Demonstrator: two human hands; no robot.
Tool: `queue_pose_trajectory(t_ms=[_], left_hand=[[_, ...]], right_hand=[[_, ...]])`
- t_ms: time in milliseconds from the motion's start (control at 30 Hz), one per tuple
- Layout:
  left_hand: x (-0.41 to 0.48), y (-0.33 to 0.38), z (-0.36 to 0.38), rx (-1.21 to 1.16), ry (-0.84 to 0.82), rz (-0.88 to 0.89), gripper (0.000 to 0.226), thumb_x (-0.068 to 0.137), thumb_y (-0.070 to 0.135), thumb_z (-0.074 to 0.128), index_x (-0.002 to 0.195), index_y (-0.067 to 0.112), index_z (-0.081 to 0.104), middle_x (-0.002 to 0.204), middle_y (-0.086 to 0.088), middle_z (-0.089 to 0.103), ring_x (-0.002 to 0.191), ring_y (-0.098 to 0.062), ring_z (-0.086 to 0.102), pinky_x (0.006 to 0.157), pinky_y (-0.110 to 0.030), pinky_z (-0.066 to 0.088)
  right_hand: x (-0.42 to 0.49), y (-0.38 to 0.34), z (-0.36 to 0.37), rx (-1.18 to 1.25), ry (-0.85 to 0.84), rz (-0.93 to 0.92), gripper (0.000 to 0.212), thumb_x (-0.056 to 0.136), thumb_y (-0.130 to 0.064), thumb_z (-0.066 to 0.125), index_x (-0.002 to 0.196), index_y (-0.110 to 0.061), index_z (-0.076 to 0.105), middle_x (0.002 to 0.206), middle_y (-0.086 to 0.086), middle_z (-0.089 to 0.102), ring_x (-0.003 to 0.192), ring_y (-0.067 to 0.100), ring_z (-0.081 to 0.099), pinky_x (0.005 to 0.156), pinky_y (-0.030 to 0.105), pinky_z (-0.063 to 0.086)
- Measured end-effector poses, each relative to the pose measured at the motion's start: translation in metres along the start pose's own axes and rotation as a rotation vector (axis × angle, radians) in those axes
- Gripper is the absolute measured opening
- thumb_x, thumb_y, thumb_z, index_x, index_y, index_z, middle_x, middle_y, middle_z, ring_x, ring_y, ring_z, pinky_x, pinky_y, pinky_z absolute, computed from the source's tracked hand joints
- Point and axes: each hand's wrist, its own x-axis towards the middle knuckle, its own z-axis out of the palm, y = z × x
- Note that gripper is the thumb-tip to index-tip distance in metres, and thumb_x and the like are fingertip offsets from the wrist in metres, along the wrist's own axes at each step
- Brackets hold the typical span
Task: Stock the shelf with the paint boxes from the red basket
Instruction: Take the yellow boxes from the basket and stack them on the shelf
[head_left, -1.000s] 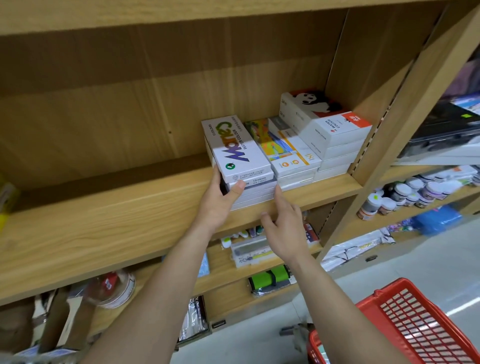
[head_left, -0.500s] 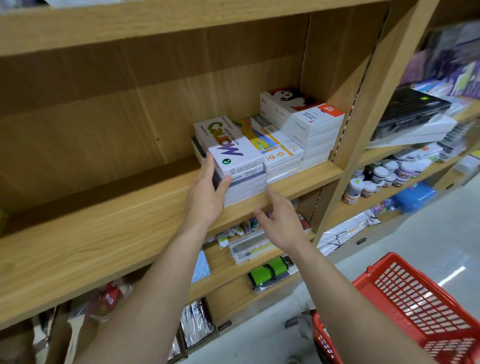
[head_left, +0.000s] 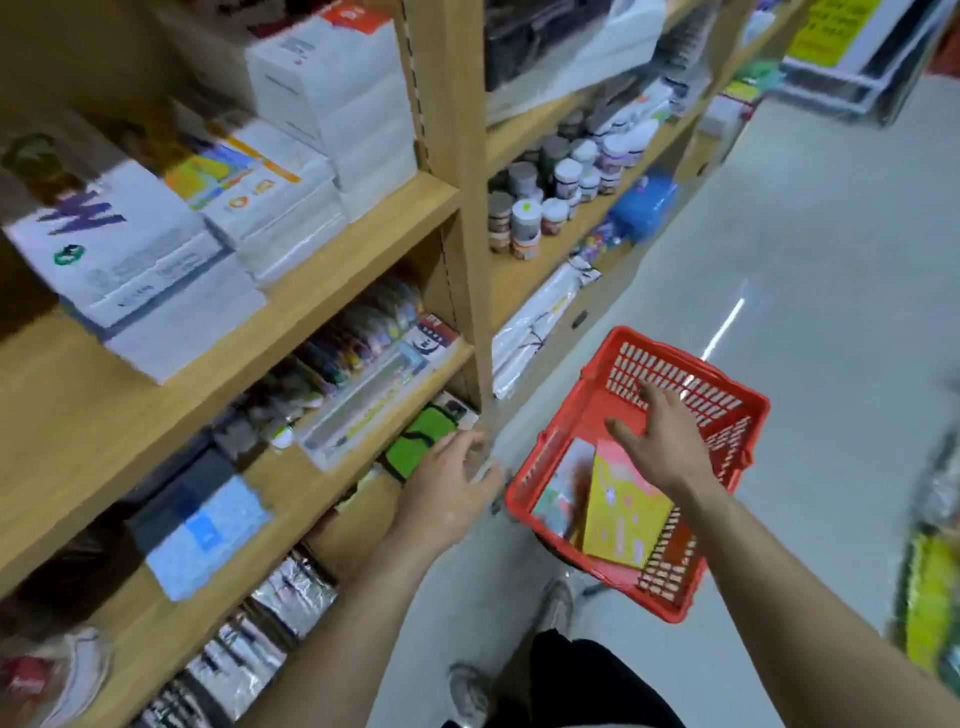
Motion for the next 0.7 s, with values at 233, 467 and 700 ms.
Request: queue_pose_trajectory(t_ms=[233, 467, 700], left_hand=[[0.084, -0.016, 0.16, -0.056, -0.278, -0.143, 0.044, 0.086, 0.028, 0.076, 0.126, 0.013, 0.065, 0.117, -0.009, 0.072, 0.104, -0.028, 0.07, 0.091, -0.041, 0.056], [0.154, -0.061, 0.301, 0.046, -0.464, -0.247, 0.069, 0.089, 0.029, 0.077, 0.143, -0.001, 0.047, 0.146, -0.023, 0.056, 0.13, -0.036, 0.058, 0.105, -0.046, 0.047], [0.177, -0.101, 0.379, 0.017, -0.616, -0.183, 0.075, 0.091, 0.032, 0.075, 0.154, 0.023, 0.035, 0.147, -0.004, 0.058, 0.134, -0.028, 0.057, 0.108, -0.048, 0.045]], right_hand=[[0.006, 0.163, 0.033, 0.063, -0.067, 0.417, 0.068, 0.093, -0.029, 0.077, 0.148, 0.001, 0.05, 0.142, 0.031, 0.056, 0.134, 0.046, 0.053, 0.109, 0.048, 0.043], [-0.012, 0.242, 0.087, 0.182, 0.119, 0.59, 0.074, 0.088, -0.015, 0.077, 0.154, -0.006, 0.045, 0.142, 0.028, 0.052, 0.136, 0.042, 0.047, 0.115, 0.05, 0.041], [-0.019, 0.255, 0.128, 0.403, 0.278, 0.585, 0.085, 0.088, -0.025, 0.066, 0.163, -0.027, 0.026, 0.16, 0.003, 0.05, 0.143, 0.023, 0.053, 0.114, 0.034, 0.042]])
